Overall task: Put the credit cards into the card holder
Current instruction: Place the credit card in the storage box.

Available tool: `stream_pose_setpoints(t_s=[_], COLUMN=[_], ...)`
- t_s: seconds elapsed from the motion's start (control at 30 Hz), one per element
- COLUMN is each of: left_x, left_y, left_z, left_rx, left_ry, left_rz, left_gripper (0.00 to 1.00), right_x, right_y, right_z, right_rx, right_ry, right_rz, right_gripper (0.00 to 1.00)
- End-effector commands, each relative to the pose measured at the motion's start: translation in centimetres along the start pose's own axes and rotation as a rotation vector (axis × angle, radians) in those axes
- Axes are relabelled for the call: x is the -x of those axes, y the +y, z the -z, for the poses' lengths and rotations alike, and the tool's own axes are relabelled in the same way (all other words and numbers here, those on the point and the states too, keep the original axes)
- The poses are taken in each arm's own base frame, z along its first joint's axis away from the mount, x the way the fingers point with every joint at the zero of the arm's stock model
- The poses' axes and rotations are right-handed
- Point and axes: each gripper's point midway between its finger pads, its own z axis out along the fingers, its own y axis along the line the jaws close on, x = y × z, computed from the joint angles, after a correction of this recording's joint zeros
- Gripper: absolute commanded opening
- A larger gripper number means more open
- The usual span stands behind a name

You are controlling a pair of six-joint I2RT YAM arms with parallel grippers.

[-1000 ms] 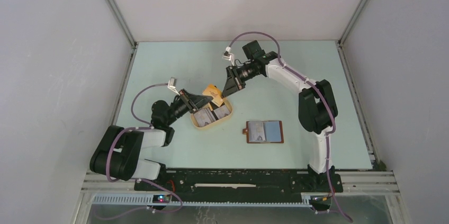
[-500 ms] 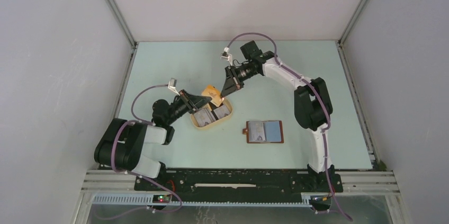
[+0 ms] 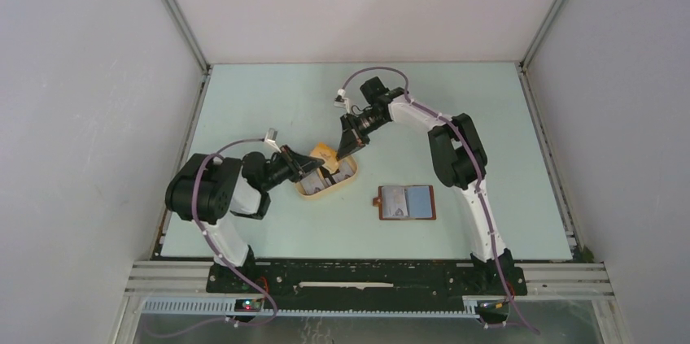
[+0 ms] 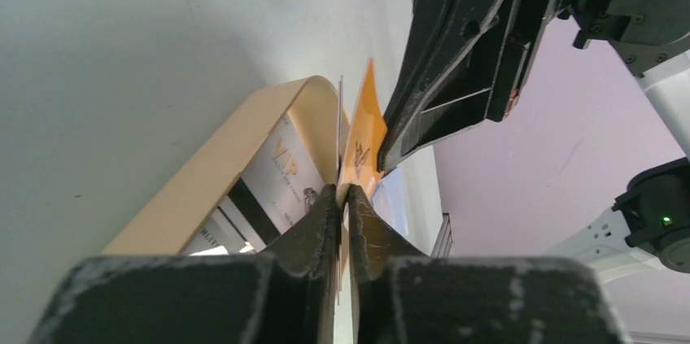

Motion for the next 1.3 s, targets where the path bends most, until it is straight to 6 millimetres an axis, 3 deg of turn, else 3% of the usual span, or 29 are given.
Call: stream_pose_setpoints(t_s=[0.0, 0.23, 0.43, 0.63, 0.83, 1.0, 1.27], left_x=[0.8, 1.2, 2.2, 2.4, 2.2, 2.9, 4.6], left_y=[-0.3, 0.8, -0.3, 0.8, 1.5, 0.9, -4.4], left_z=[-0.7, -0.3, 0.6, 2.2, 2.9, 4.5, 8.3], left_rx=[-0.044, 0.007, 0.048, 0.203, 0.275, 0.334, 0.292], left_ry=[-0.005, -0.025, -0.06, -0.049, -0.024, -0.059, -0.224], left_rz=[-0.077, -0.062, -0.113, -0.185, -0.206, -0.267, -0.393], left_gripper=[0.14, 0.31, 0.42, 0.48, 0.48, 0.48, 0.64], right_x=[0.9, 0.9, 1.8, 2.2, 1.2, -0.3, -6.2], right_y=[0.2, 0.3, 2.5, 4.2, 5.1, 6.9, 10.6], right_z=[-0.2, 0.1, 2.8, 5.8, 6.4, 8.2, 11.5], right_rx=[0.006, 0.028, 0.047, 0.034, 0.023, 0.026, 0.135], right_ry=[-0.008, -0.01, -0.057, -0.109, -0.11, -0.124, -0.162], right_rz=[0.051, 0.051, 0.106, 0.151, 0.172, 0.212, 0.264], right_gripper=[0.0, 0.0, 0.0, 0.0, 0.0, 0.0, 0.0])
